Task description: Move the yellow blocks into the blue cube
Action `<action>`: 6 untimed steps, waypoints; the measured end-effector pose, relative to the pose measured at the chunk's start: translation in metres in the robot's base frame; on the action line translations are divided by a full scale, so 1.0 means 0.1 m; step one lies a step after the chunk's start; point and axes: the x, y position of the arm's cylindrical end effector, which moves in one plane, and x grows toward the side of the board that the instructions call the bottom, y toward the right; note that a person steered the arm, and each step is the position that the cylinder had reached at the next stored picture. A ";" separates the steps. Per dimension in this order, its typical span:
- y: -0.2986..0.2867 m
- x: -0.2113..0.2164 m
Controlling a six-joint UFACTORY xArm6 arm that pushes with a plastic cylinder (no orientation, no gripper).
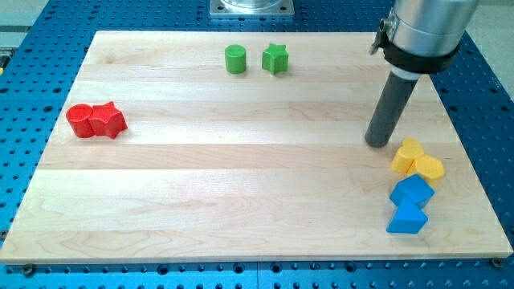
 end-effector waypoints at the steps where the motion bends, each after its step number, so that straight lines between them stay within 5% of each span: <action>1: 0.26 0.00; 4: 0.28 0.47; 6: -1.13 0.58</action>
